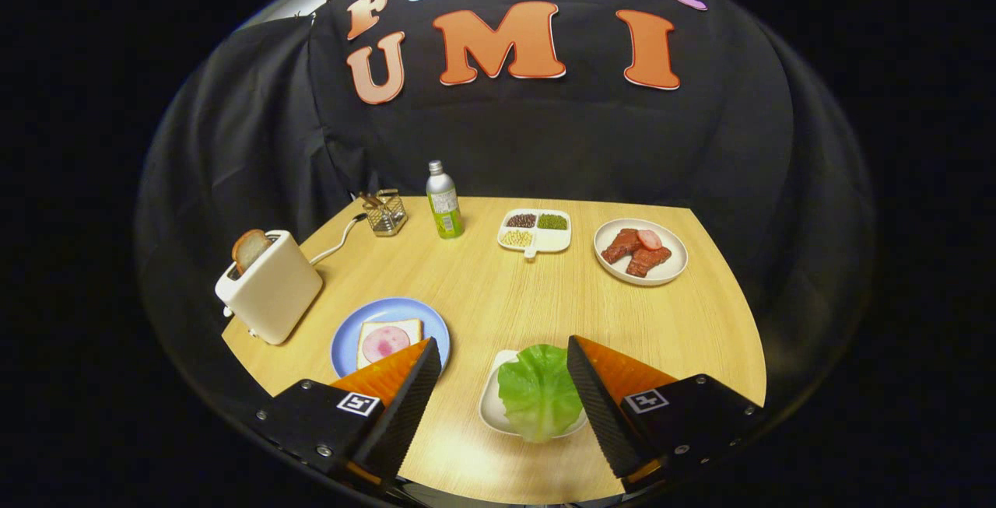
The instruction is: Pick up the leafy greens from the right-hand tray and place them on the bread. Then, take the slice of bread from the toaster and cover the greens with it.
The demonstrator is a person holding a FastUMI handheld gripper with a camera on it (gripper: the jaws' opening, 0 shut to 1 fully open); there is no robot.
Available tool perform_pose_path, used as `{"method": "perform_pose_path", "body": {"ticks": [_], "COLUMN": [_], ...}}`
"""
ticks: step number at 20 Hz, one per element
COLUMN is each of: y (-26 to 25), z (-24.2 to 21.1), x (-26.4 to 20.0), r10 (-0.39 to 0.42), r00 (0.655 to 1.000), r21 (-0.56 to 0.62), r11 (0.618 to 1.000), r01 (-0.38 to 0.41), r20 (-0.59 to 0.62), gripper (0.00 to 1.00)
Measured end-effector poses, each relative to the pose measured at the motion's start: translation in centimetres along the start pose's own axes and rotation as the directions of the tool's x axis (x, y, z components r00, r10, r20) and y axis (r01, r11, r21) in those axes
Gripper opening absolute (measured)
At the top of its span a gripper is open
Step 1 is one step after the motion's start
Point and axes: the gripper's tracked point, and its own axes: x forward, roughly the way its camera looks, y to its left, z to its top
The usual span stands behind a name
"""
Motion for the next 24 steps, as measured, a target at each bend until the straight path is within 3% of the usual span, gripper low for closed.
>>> {"method": "perform_pose_path", "body": {"ticks": [5,12,21,24], "y": [-0.8,-2.5,-3.8,-3.7], "z": [-3.1,-8.6,-12.2,-13.1], "x": [2.2,6.3,10.4,11.4], "r10": [-0.007,-0.025,-0.059,-0.077], "r00": [0.991,0.943,0.894,0.884], "r21": [-0.016,0.02,0.016,-0.012], "r11": [1.0,0.999,0.997,0.997], "r01": [0.005,0.033,0.074,0.081], "r20": [-0.133,-0.333,-0.444,-0.462], "gripper": [0.98,0.98,0.96,0.89]}}
